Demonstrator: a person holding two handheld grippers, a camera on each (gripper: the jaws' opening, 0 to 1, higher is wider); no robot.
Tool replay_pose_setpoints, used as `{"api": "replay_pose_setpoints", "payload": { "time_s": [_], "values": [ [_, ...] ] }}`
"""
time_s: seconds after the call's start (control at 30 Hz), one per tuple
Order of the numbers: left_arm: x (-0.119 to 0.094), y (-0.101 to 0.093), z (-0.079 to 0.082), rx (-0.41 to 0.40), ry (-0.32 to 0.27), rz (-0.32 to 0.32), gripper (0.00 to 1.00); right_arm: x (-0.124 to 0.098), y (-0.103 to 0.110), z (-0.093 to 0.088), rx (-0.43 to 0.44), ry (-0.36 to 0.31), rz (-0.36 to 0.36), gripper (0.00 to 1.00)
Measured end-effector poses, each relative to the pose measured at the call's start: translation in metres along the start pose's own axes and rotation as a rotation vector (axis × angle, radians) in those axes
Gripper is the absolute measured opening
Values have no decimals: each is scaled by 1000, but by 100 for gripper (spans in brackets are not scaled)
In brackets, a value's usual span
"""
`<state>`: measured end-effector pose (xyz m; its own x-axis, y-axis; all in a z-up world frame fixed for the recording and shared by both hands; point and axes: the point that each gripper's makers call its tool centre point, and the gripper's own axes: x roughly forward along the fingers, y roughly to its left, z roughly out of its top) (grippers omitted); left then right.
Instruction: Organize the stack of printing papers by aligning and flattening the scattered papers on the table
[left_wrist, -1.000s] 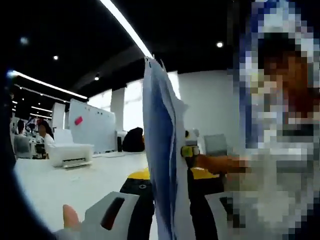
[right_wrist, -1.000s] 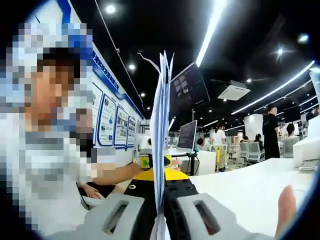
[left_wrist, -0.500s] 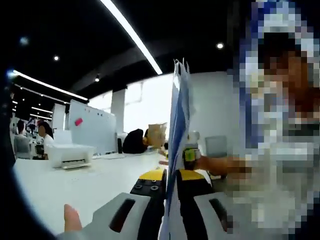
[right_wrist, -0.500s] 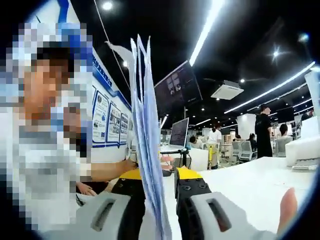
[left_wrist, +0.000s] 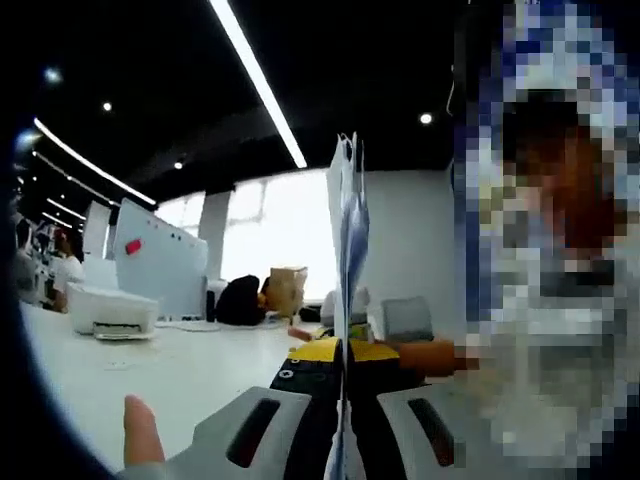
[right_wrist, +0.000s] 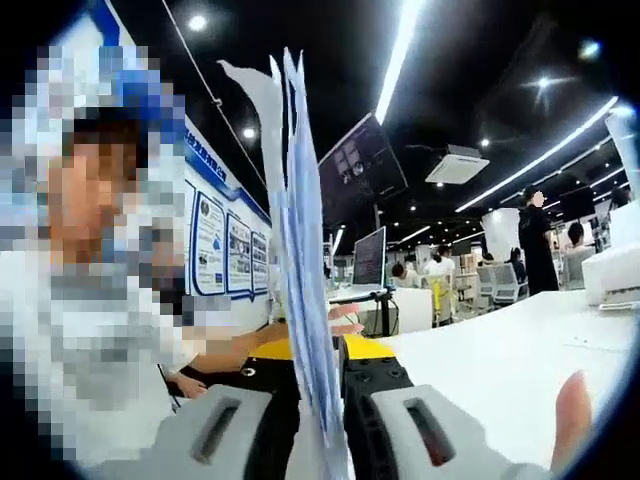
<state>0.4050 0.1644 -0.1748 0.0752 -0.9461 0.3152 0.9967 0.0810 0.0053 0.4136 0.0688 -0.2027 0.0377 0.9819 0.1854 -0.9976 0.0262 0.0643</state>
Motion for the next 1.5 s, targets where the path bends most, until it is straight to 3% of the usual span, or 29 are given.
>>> {"api": "replay_pose_setpoints", "payload": {
  "time_s": [0.1, 0.3, 0.37, 0.43, 0.47, 0.5, 0.57, 0.67, 0.73, 0.83, 0.9, 0.97, 1.03, 1.07, 1.1, 1.17, 1.27, 1.33, 1.4, 1.47, 1.5],
  "values": [
    [-5, 3, 5, -12, -29, 12, 6, 1, 3, -2, -20, 11, 12, 0],
    [-8, 6, 2, -23, -24, 26, 6, 4, 3, 0, -32, 29, 10, 0],
    [-8, 6, 2, -24, -21, 32, 13, 5, 2, 2, -24, 37, 3, 0],
    [-12, 18, 4, 75, 40, 137, 35, 3, -3, 12, -69, 85, -20, 0],
    [-13, 20, 6, 81, 58, 149, 41, 0, -5, 18, -100, 157, -37, 0],
    [-15, 26, 5, 120, 126, 182, 42, -2, -6, 24, -119, 208, -42, 0],
    [-14, 32, 15, 174, 170, 195, 47, -2, -6, 33, -115, 298, -46, 0],
    [-1, 29, 13, 178, 262, 173, 52, 2, 0, 40, -139, 395, -10, 0],
    [6, 32, 12, 164, 276, 170, 50, 7, 3, 41, -115, 439, -3, 0],
    [12, 25, 9, 143, 268, 134, 25, 12, 4, 34, -138, 508, 0, 0],
    [15, 16, 13, 111, 212, 100, 6, 15, 5, 34, -127, 498, 10, 0],
    [13, 14, 16, 78, 160, 117, 6, 14, 4, 34, -129, 490, 11, 0],
    [11, 6, 18, 59, 106, 78, 6, 16, 6, 36, -129, 428, 30, 0],
    [8, 7, 18, 61, 93, 88, 6, 17, 7, 36, -134, 404, 33, 3],
    [5, 6, 22, 65, 57, 86, 6, 15, 5, 34, -134, 376, 17, 14],
    [0, 7, 32, 42, -3, 94, 5, 11, 4, 27, -150, 355, 12, 26],
    [-10, 14, 50, 34, -85, 115, 5, 5, -1, 21, -141, 228, -39, 30],
    [-15, 16, 61, 17, -144, 115, 5, -3, -8, 14, -111, 109, -97, 35],
    [-17, 17, 66, 17, -156, 119, 5, -10, -15, 2, -103, 73, -141, 36],
    [-17, 18, 71, 26, -170, 124, 5, -14, -17, 0, -64, -3, -161, 36],
    [-16, 17, 76, 33, -186, 125, 5, -15, -15, 0, -14, -80, -149, 37]
  ]
}}
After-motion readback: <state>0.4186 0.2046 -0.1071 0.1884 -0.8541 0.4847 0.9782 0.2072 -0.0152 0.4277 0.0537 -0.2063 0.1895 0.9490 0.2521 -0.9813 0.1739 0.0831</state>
